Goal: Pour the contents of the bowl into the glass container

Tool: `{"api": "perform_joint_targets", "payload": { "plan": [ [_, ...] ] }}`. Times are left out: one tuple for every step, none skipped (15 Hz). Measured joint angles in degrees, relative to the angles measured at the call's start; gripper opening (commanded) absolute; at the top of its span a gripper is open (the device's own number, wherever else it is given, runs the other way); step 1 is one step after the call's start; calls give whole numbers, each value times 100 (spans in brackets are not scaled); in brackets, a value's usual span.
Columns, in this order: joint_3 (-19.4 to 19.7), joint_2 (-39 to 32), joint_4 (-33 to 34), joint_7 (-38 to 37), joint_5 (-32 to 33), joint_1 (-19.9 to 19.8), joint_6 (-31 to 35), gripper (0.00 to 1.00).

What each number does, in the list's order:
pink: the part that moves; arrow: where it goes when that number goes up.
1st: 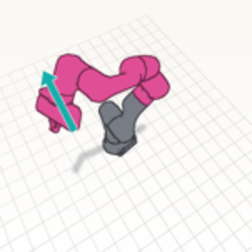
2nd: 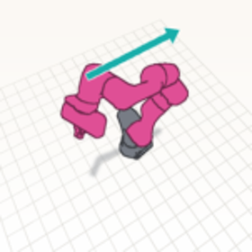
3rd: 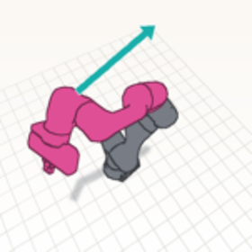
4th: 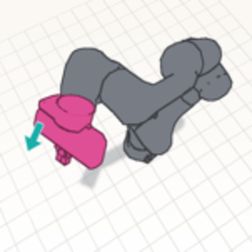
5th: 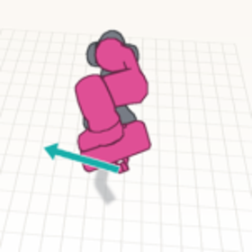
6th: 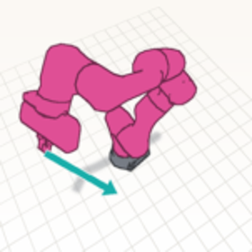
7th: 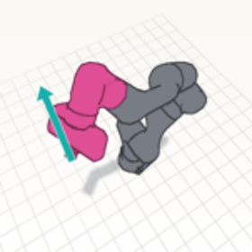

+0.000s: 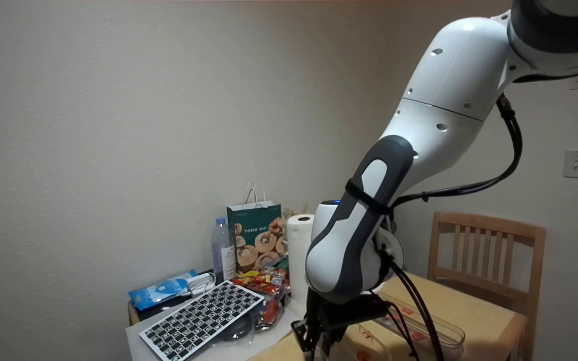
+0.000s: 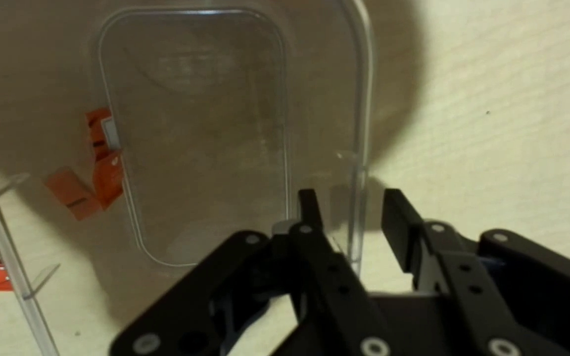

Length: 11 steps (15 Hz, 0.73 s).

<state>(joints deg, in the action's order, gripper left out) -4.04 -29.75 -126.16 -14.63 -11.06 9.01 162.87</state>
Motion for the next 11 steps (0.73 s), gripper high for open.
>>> {"api": "perform_joint_targets", "payload": {
  "plan": [
    [-11,42,78,-4,-46,-13,-66,76],
    [-14,133,157,-7,-76,-28,-134,81],
    [-11,275,236,-10,-78,-45,-175,88],
    [-4,455,298,-16,-78,-59,-224,94],
    [9,659,345,-21,-78,-68,-276,100],
    [25,883,382,-29,-79,-75,-312,100],
    [48,1108,399,-83,-81,-77,-319,100],
    [83,1326,407,-176,-81,-77,-317,96],
    [133,1527,409,-278,-74,-74,-292,100],
    [179,1686,407,-329,-73,-75,-292,100],
    [210,1785,399,-347,-73,-75,-294,100]
  ]
}}
